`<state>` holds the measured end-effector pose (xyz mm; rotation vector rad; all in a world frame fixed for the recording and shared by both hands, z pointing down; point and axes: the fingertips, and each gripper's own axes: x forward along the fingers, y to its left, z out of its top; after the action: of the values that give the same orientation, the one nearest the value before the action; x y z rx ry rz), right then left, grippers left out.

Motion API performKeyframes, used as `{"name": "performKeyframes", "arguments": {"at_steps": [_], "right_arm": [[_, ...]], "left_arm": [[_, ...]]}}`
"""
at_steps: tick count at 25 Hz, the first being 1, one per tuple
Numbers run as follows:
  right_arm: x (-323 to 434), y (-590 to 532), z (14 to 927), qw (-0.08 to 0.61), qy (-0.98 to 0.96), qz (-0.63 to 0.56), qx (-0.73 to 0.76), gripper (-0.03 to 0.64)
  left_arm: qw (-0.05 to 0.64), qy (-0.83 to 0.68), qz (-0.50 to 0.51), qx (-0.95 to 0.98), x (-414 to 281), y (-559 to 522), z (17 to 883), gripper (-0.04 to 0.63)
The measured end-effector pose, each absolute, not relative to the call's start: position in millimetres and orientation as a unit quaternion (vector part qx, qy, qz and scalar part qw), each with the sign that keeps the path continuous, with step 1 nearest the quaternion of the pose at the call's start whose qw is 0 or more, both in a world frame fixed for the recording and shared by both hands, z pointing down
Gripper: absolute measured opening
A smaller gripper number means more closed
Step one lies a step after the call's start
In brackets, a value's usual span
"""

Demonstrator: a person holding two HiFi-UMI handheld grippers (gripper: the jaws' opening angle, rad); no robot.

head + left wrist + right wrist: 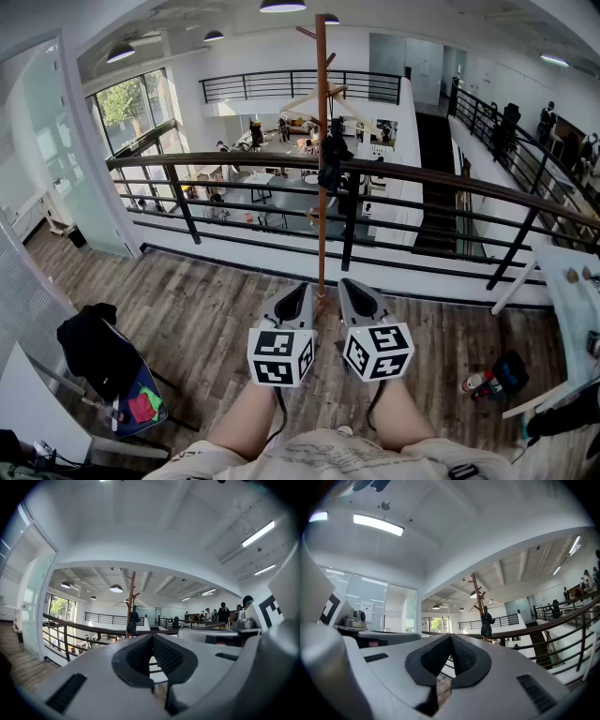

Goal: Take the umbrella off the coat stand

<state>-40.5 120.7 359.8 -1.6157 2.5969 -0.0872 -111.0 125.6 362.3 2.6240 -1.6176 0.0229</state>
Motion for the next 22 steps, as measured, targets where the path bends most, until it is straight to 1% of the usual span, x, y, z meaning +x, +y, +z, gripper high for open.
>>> {"name": "performKeyframes", "arguments": {"at_steps": [6,12,22], "right_arm": [[-32.7,125.8,363.1,0.040,0.857,-0.042,-0.512,0.002],[-21.4,119.0,363.6,0.036,0.863,-0.027,-0.503,0.003],[29.9,77.1,369.6,0.052,0.862,-0.030,-0.504,0.003]], "left_arm": [[0.028,-0.514,0.009,0.857,-95.1,129.7,360.6,0.005],[0.024,-0.511,0.012,0.859,-72.2,120.2,361.0,0.005],[0.026,-0.516,0.005,0.856,-24.5,74.4,366.6,0.005]]}}
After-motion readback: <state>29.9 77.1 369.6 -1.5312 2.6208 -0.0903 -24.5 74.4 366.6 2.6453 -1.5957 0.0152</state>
